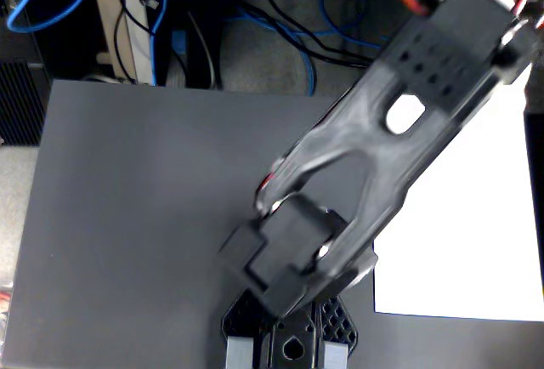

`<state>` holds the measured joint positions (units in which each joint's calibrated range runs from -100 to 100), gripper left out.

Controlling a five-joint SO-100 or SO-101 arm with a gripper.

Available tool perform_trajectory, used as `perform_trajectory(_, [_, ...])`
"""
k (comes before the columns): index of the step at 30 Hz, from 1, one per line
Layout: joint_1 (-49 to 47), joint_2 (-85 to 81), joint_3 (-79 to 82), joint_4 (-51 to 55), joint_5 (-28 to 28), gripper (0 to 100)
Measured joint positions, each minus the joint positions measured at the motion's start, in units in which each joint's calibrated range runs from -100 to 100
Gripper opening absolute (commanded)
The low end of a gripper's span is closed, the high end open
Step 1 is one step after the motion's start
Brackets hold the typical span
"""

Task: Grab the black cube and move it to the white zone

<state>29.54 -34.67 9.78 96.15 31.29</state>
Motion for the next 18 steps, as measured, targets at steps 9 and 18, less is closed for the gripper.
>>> perform_trajectory(9, [4.1,15.3,0.1,-3.6,3.9,2])
perform_trajectory(18, [4.1,44.1,0.1,-7.8,9.3,2])
